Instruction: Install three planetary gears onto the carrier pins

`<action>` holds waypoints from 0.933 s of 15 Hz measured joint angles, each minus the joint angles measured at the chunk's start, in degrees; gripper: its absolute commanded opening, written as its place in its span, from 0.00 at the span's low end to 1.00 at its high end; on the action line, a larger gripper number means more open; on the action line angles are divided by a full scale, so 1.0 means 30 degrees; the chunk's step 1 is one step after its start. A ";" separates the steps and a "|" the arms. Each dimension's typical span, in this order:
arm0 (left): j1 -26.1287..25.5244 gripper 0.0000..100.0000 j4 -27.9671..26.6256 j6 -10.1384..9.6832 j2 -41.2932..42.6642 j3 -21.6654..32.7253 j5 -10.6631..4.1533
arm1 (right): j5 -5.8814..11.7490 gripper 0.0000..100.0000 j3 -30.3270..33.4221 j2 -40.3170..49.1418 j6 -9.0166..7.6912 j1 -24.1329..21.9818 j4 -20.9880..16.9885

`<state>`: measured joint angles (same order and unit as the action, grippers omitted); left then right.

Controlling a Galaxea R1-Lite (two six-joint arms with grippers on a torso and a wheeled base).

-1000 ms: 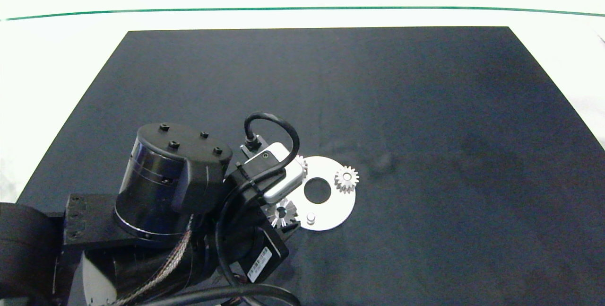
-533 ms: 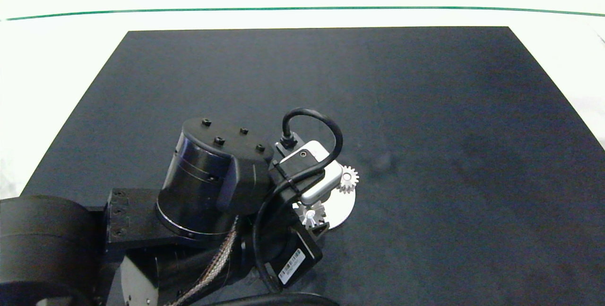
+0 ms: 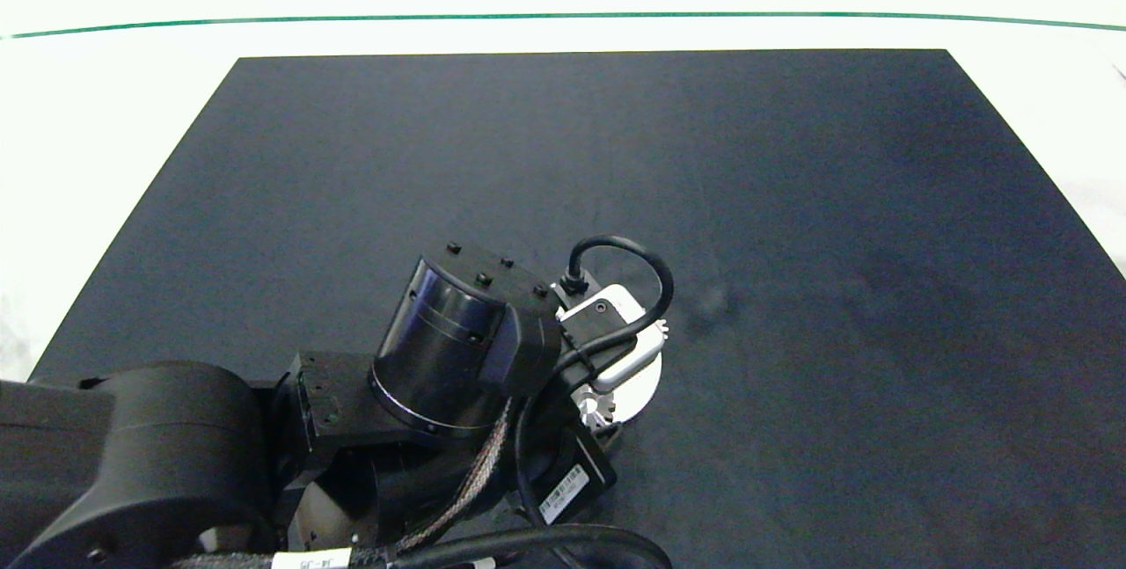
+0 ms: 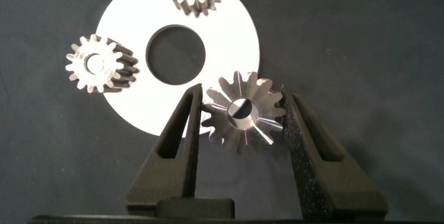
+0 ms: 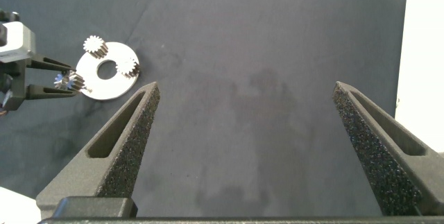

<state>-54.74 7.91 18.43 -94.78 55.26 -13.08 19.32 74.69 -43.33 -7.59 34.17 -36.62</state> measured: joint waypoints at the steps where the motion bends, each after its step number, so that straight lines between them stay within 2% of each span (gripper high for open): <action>1: 0.0081 0.25 0.0000 0.0110 -0.0106 0.0000 0.0000 | 0.0000 1.00 0.0000 0.0008 0.0000 0.0000 0.0000; 3: 0.0366 0.25 0.0037 0.0561 -0.0362 0.0008 -0.0028 | 0.0000 1.00 0.0008 0.0053 -0.0004 0.0000 0.0000; 5: 0.0626 0.25 0.0037 0.0727 -0.0524 0.0008 -0.0028 | 0.0000 1.00 0.0008 0.0089 0.0000 0.0000 0.0000; 14: 0.0845 0.25 0.0061 0.0857 -0.0866 0.0073 -0.0028 | -0.0012 1.00 -0.0045 0.0093 -0.0077 0.0000 0.0000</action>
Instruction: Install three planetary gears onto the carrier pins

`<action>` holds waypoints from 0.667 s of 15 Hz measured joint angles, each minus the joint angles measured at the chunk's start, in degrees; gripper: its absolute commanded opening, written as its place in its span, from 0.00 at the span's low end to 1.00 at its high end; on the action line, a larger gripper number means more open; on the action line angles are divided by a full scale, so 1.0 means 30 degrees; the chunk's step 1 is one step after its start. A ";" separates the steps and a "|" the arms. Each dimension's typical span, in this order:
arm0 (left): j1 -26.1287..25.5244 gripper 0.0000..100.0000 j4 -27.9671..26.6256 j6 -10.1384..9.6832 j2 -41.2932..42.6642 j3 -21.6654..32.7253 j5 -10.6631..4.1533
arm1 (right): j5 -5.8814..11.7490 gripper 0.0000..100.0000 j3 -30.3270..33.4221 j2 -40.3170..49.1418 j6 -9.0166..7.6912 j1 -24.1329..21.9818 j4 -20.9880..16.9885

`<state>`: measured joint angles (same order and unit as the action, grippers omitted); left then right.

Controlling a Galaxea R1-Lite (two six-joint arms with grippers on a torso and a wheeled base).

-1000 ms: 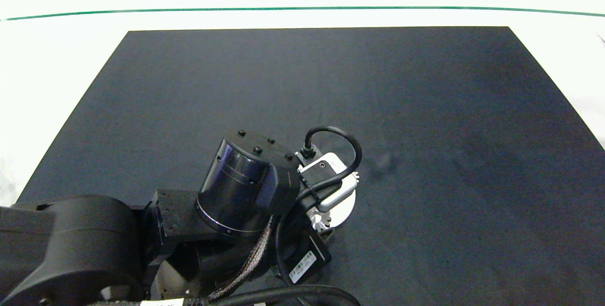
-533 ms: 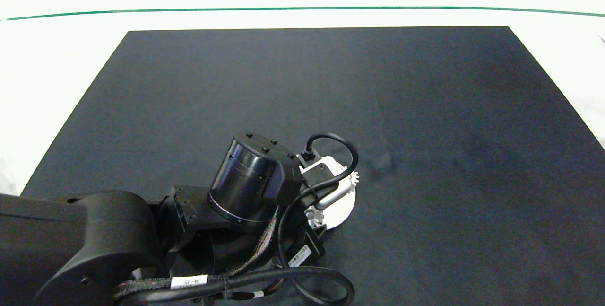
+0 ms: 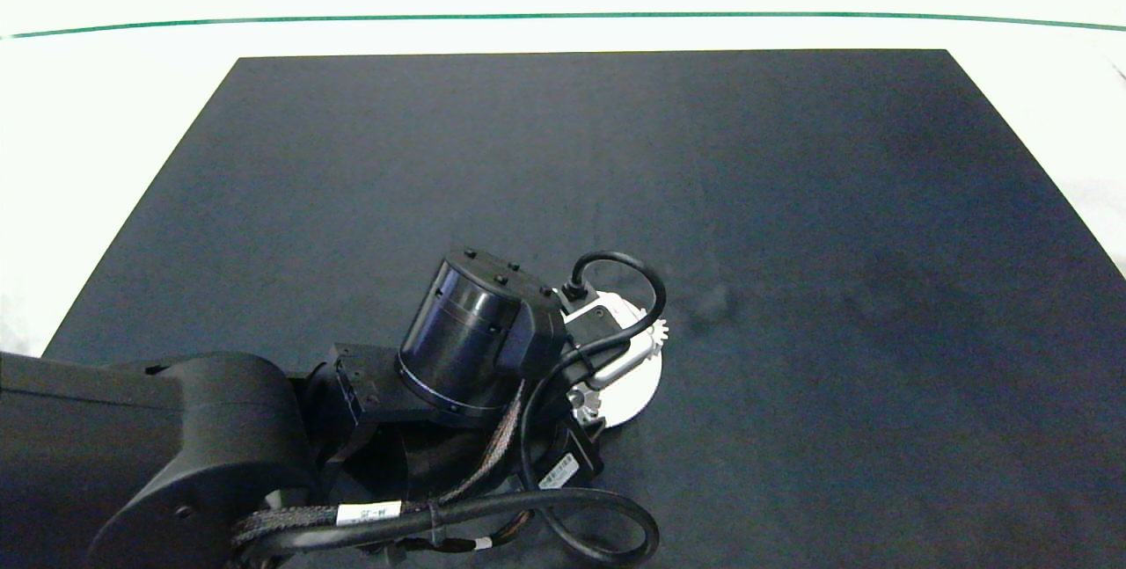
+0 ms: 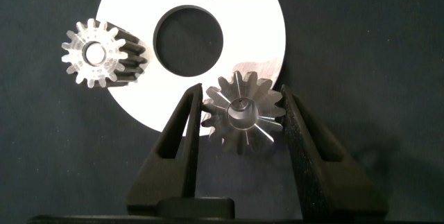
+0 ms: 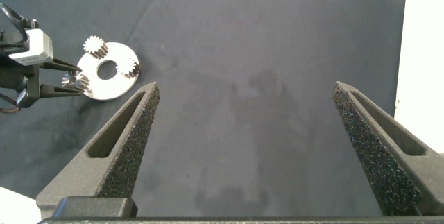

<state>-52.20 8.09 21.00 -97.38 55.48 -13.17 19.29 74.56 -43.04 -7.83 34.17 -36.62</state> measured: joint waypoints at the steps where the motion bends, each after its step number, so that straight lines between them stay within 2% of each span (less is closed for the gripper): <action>1: 0.0000 0.25 0.0073 0.0073 -0.0037 0.0012 0.0000 | -0.0016 1.00 -0.0008 0.0000 -0.0053 0.0000 0.0000; 10: 0.0045 0.25 0.0293 0.0110 -0.0333 -0.0008 -0.0008 | -0.0016 1.00 -0.0008 0.0028 -0.0089 0.0000 0.0000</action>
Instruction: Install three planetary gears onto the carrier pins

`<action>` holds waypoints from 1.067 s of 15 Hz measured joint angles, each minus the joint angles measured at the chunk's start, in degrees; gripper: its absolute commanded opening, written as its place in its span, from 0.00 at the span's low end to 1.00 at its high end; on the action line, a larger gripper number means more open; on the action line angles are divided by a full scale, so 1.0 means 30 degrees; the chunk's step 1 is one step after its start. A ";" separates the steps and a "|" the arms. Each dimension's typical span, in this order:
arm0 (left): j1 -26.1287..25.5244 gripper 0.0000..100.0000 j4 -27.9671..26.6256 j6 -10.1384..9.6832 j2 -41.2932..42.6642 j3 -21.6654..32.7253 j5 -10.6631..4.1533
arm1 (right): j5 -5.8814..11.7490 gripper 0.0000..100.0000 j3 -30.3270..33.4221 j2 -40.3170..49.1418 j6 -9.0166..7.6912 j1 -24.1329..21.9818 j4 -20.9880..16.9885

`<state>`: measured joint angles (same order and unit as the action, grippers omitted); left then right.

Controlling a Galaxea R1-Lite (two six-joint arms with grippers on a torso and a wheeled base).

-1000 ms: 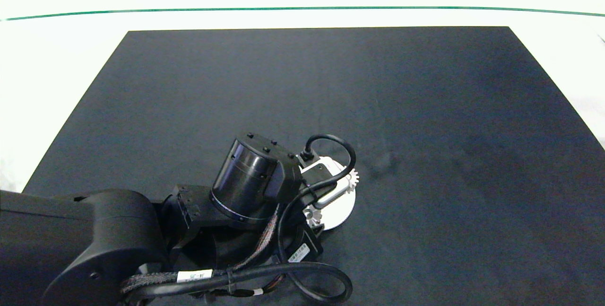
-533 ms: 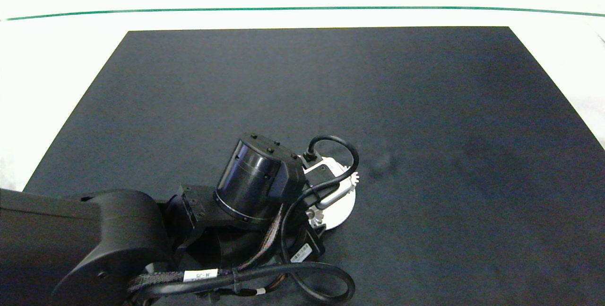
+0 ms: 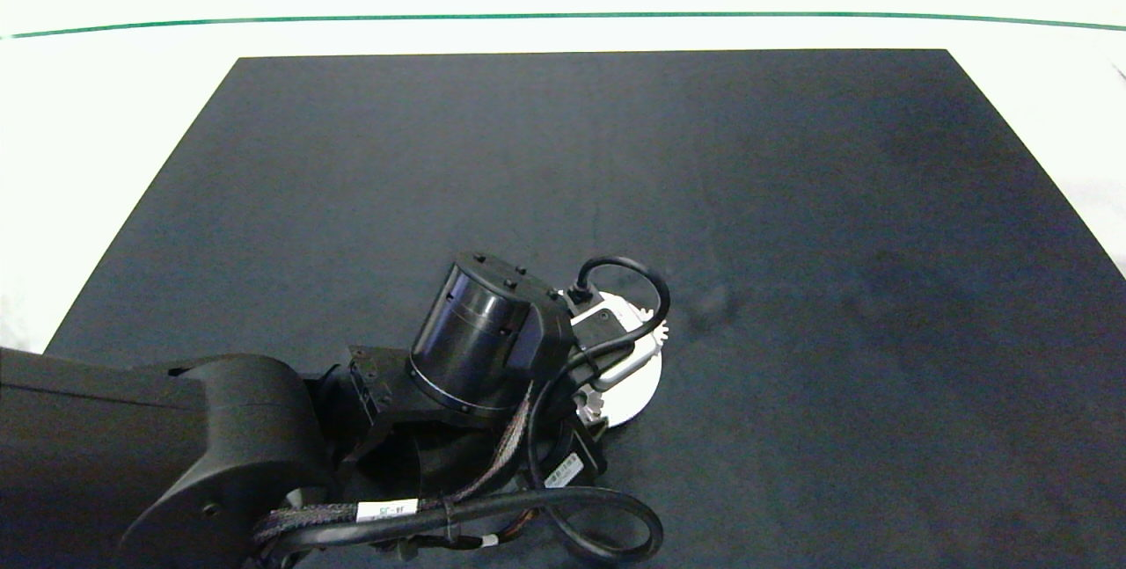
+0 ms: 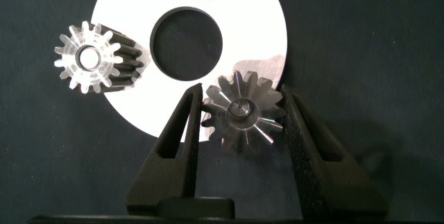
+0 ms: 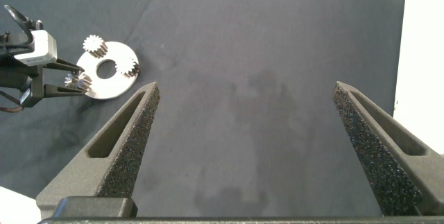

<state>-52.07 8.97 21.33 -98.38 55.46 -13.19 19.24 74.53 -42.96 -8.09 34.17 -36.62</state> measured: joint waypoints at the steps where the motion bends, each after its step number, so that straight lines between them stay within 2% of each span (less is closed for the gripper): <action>1: 0.0000 0.25 0.0000 0.0016 0.0000 0.0000 0.0008 | -0.0008 1.00 0.0000 0.0008 0.0008 0.0000 0.0000; 3: -0.0008 0.25 -0.0008 0.0028 -0.0008 0.0000 0.0000 | -0.0008 1.00 0.0000 0.0008 0.0000 0.0000 0.0000; 4: -0.0016 1.00 -0.0008 0.0028 -0.0008 0.0000 0.0000 | 0.0000 1.00 -0.0004 0.0008 0.0000 0.0000 0.0000; 10: 0.0008 1.00 -0.0033 -0.0028 -0.0045 0.0000 0.0016 | 0.0016 1.00 0.0000 0.0053 -0.0020 0.0000 0.0000; 13: 0.0138 1.00 -0.0033 -0.0150 -0.0045 0.0057 0.0008 | 0.0028 1.00 0.0000 0.0134 -0.0223 0.0000 0.0000; 16: 0.1369 1.00 -0.0309 -0.0248 0.1199 -0.0118 0.0016 | 0.0024 1.00 -0.0276 0.0134 -0.0232 0.0000 -0.0004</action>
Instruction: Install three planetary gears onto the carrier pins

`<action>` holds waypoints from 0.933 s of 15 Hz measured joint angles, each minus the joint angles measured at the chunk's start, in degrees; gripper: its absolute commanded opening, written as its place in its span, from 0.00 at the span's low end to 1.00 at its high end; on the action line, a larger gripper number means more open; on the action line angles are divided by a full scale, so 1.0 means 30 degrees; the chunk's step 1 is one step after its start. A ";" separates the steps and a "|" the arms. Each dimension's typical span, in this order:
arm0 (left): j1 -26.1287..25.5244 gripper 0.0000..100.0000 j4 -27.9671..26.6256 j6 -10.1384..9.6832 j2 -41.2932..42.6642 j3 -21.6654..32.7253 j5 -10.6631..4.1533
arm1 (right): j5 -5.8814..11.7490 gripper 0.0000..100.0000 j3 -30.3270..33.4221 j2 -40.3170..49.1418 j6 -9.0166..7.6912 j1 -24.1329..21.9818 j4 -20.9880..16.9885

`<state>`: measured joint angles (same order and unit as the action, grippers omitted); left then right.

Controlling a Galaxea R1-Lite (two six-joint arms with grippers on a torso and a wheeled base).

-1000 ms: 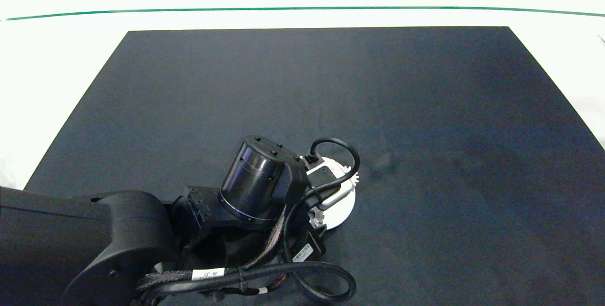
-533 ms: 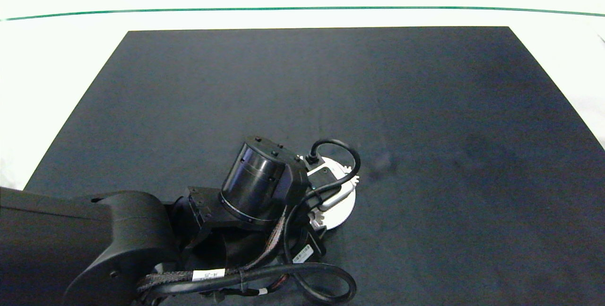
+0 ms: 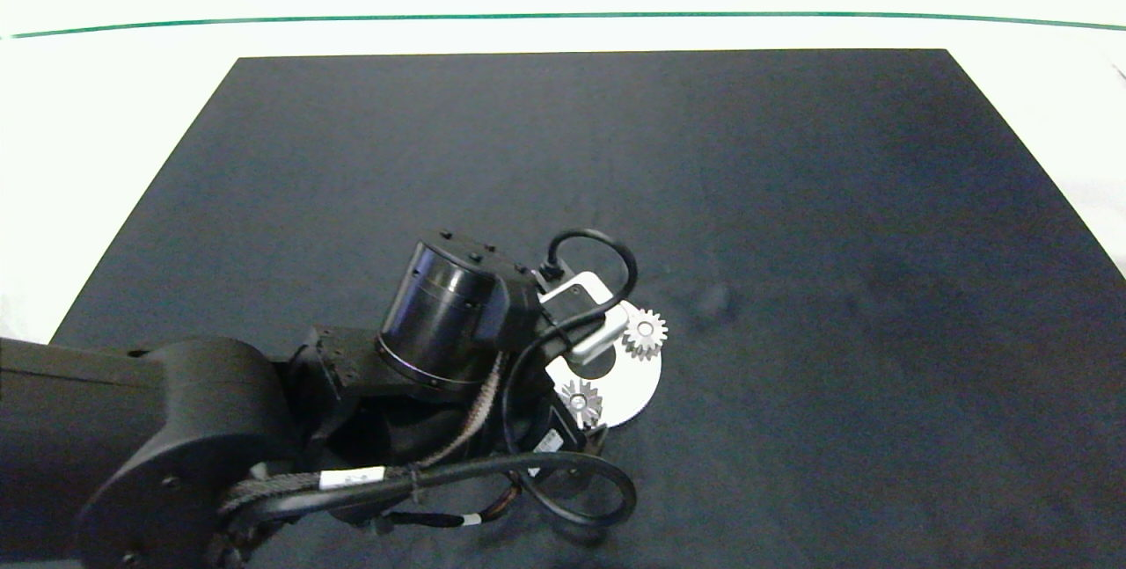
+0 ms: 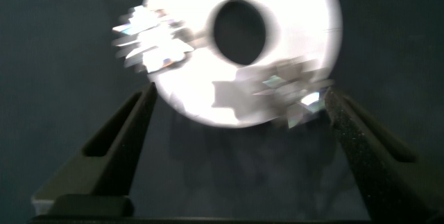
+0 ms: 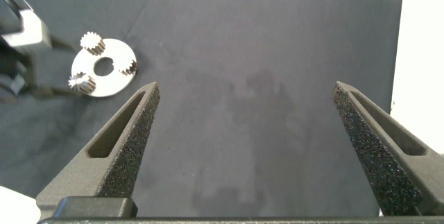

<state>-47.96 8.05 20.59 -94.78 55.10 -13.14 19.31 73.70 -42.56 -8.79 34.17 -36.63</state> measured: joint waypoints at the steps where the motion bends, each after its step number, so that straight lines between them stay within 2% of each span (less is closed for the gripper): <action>1: 0.0845 1.00 -0.0232 -0.0049 0.0796 -0.0138 -0.0008 | -0.0016 1.00 -0.0138 -0.0028 -0.0008 0.0000 0.0000; 2: 0.1829 1.00 -0.0719 -0.0211 0.1723 -0.0215 -0.0016 | -0.0037 1.00 -0.0341 -0.0061 -0.0008 0.0000 0.0004; 3: 0.3015 1.00 -0.1703 -0.0662 0.2844 -0.0223 -0.0016 | -0.0045 1.00 -0.0561 -0.0102 0.0000 0.0000 0.0000; 6: 0.6498 1.00 -0.5969 -0.2885 0.6164 0.0459 -0.0008 | -0.0110 1.00 -0.0975 -0.0345 0.0138 0.0000 0.0028; 7: 0.7591 1.00 -0.7115 -0.3308 0.7318 0.0650 -0.0008 | -0.0037 1.00 -0.1203 -0.0451 0.0219 -0.0037 0.0049; 9: 0.9931 1.00 -0.8883 -0.3730 0.9598 0.0878 -0.0008 | 0.0479 1.00 -0.1812 -0.0926 0.0386 -0.0484 0.0049; 11: 1.1874 1.00 -0.9496 -0.4108 1.1374 0.0833 0.0008 | 0.1012 1.00 -0.2016 -0.1321 0.0386 -0.1857 0.0085; 14: 1.3406 1.00 -0.9525 -0.4762 1.3219 0.0614 -0.0008 | 0.1317 1.00 -0.2536 -0.1524 0.0219 -0.5356 0.0252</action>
<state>-7.74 -20.53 6.30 -55.13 56.94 -13.17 23.26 66.10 -47.13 -8.13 18.10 -35.88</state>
